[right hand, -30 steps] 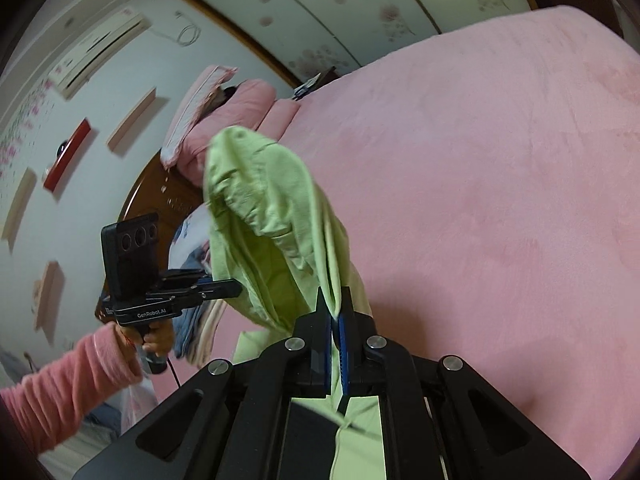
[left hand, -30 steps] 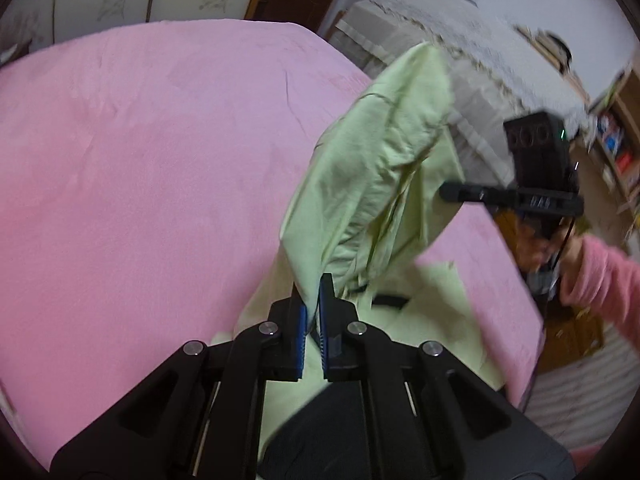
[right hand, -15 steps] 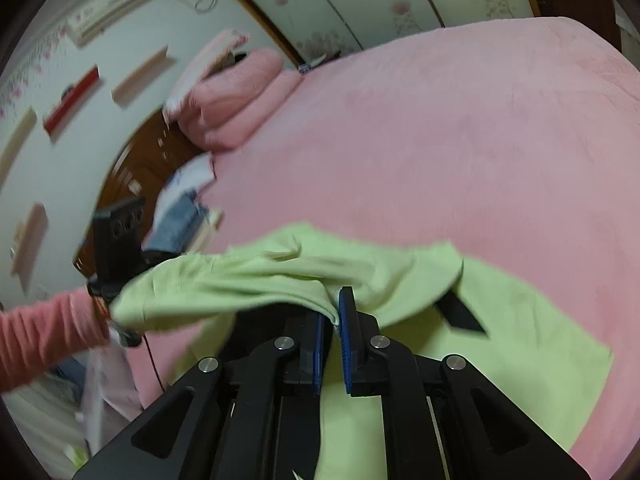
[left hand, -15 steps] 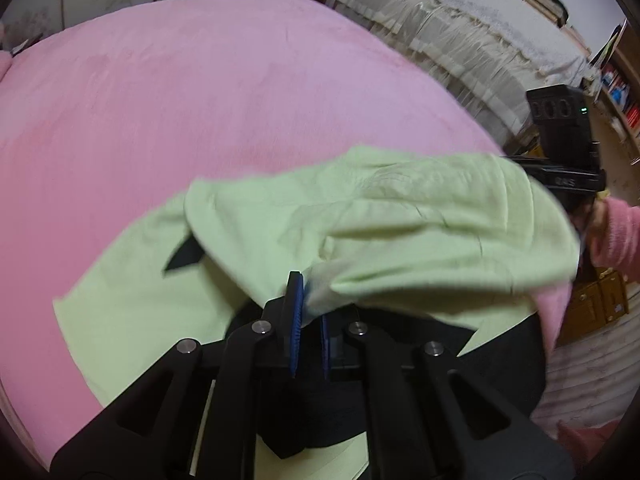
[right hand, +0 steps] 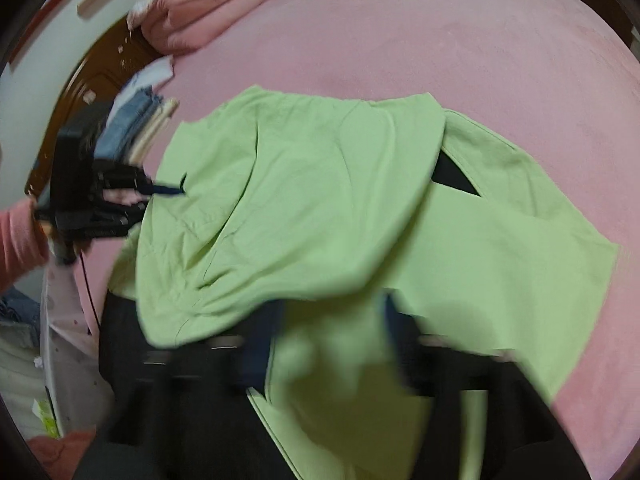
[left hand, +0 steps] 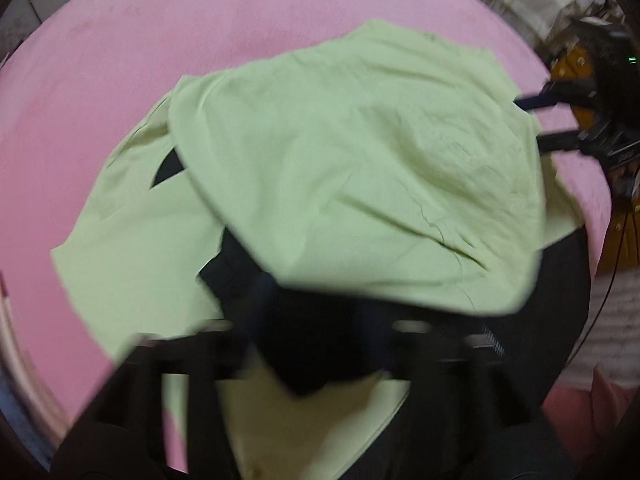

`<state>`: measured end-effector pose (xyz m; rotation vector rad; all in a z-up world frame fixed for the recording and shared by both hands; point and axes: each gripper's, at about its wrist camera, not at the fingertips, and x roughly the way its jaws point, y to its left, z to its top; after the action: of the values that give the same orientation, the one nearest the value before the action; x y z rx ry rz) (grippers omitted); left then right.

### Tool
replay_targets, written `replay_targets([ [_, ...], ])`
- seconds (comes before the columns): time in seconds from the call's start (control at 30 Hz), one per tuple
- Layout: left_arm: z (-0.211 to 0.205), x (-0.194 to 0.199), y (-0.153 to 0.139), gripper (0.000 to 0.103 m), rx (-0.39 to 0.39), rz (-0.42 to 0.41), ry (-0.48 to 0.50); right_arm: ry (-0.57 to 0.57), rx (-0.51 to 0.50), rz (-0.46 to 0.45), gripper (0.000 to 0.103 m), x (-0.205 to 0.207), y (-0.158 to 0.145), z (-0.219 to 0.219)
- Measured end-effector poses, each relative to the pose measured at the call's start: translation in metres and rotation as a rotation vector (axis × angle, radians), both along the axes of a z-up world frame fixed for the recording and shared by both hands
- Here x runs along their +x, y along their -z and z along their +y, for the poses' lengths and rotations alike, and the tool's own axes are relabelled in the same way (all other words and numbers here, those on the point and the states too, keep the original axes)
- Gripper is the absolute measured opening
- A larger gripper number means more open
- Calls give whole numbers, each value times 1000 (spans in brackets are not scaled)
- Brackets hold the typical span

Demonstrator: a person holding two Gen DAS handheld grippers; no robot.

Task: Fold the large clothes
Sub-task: 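Lift the hood with both grippers and fold it over the jacket front, then lay the hood flat on the jacket and open both grippers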

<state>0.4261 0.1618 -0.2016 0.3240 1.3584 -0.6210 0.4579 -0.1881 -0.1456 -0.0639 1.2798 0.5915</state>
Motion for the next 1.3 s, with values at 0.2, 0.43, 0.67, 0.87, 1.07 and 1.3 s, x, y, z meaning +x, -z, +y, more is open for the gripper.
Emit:
replay_targets([
  [0.2,21,-6,-51,68,-107,-105,-169,77,79,-76,67,-21,-54,9],
  [0.43,-13,39,-18,10,-266,-201,-645,474,379,-185,10,19,-29,26],
  [0.67,-11,90,52,1,-251,-191,-839,424,250,-149,1,70,57,76],
  [0.87,17,87,65,1,-350,-212,-818,537,309,-166,0,74,81,20],
  [1.07,37,72,49,0,-243,-246,-908,778,50,-241,0,58,68,-20],
  [1.3,-11,3,19,1,-315,-184,-787,628,250,-287,0,20,25,41],
])
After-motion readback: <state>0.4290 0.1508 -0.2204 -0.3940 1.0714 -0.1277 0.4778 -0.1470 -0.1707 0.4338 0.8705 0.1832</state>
